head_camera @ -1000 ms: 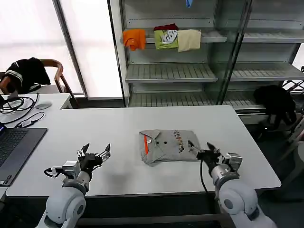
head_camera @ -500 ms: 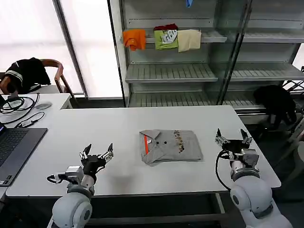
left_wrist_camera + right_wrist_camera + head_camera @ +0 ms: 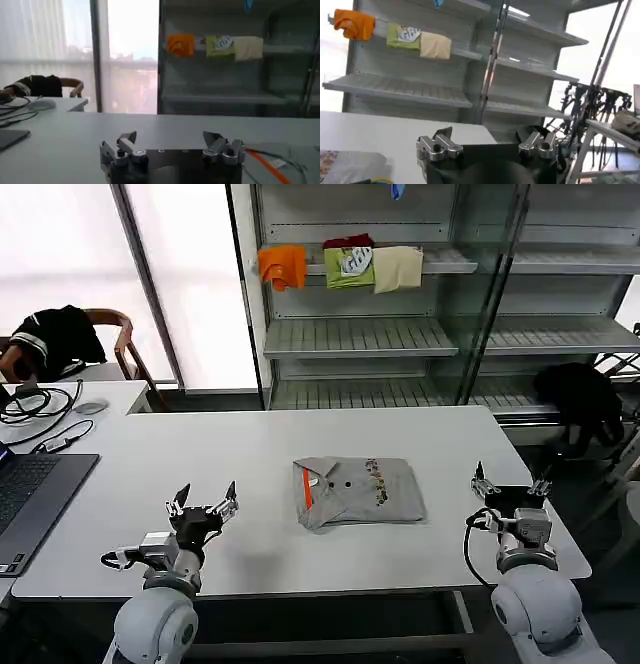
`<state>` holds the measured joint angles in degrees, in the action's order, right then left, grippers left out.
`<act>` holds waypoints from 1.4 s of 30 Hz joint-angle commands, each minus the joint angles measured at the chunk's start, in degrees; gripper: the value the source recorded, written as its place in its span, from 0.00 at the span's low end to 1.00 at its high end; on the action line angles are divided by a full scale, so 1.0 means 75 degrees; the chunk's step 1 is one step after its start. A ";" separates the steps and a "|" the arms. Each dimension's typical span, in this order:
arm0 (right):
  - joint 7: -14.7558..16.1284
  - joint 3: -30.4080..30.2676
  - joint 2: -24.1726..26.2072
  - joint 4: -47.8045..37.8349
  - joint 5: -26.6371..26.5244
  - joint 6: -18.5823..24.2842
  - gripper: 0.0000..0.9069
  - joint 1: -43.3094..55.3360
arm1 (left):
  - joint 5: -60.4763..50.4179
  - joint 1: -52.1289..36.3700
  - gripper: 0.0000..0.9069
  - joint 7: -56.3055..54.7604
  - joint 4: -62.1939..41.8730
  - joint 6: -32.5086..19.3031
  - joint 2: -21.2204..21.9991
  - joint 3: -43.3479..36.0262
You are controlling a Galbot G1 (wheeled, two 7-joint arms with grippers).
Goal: Fold and organize the clothes.
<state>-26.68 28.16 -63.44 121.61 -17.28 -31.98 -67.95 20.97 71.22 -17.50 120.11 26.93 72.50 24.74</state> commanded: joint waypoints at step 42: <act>0.0361 -0.0327 -0.0400 -0.0078 0.0843 0.0156 1.00 -0.0091 | -0.0331 0.0311 1.00 0.0368 0.0341 0.0076 0.0054 0.0187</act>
<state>-24.01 25.86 -66.43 120.95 -11.12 -30.87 -68.70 18.82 72.88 -15.19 122.03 27.00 72.66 25.74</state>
